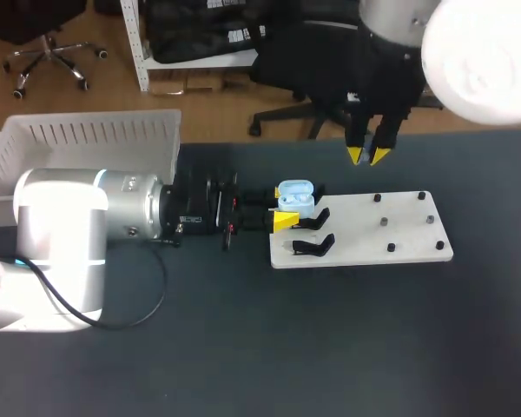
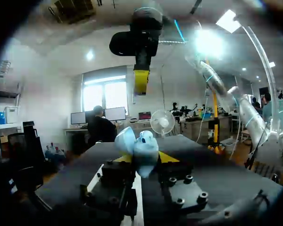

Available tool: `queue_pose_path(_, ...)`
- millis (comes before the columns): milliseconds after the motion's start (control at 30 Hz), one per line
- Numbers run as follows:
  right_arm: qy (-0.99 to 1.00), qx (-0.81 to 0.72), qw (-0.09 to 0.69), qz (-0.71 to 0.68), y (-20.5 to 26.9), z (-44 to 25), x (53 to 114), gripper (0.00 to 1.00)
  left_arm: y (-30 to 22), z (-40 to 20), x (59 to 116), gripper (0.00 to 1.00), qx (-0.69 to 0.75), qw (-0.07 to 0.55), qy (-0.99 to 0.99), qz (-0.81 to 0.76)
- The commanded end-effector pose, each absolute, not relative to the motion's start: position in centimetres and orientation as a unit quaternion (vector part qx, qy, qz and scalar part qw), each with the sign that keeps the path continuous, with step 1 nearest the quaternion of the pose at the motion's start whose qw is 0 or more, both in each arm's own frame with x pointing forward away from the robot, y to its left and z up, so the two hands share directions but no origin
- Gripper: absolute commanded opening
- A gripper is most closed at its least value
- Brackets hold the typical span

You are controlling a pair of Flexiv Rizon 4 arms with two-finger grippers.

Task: Pick up each earbud case from the left stands, insert the matching earbuds, close the lid, and place the case in the box.

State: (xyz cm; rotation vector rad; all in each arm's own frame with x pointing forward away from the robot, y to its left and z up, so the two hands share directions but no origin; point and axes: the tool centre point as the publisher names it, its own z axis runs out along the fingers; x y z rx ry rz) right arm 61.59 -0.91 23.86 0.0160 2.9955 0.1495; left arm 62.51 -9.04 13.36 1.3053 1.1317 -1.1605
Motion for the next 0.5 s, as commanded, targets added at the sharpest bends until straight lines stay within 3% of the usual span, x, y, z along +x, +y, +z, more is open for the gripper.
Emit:
queue_pose_path(33, 0.996, 0.006, 0.071, 0.048, -0.9, 23.9, 61.6, 0.0, -9.1, 13.3, 62.4, 0.0, 0.54, 0.509, 0.469, -0.479)
queue_pose_path(133, 0.996, 0.006, 0.071, 0.048, -0.9, 23.9, 61.6, 0.0, -9.1, 13.3, 62.4, 0.0, 0.54, 0.509, 0.469, -0.479)
queue_pose_path(333, 0.987, -0.144, 0.064, -0.032, 5.7, 25.0, 61.8, 0.0, -9.1, 13.3, 62.4, 0.0, 0.54, 0.509, 0.469, -0.479)
queue_pose_path(500, 0.973, -0.214, 0.05, -0.07, 8.4, 24.3, 61.1, 0.0, -9.1, 13.3, 62.4, 0.0, 0.54, 0.509, 0.469, -0.479)
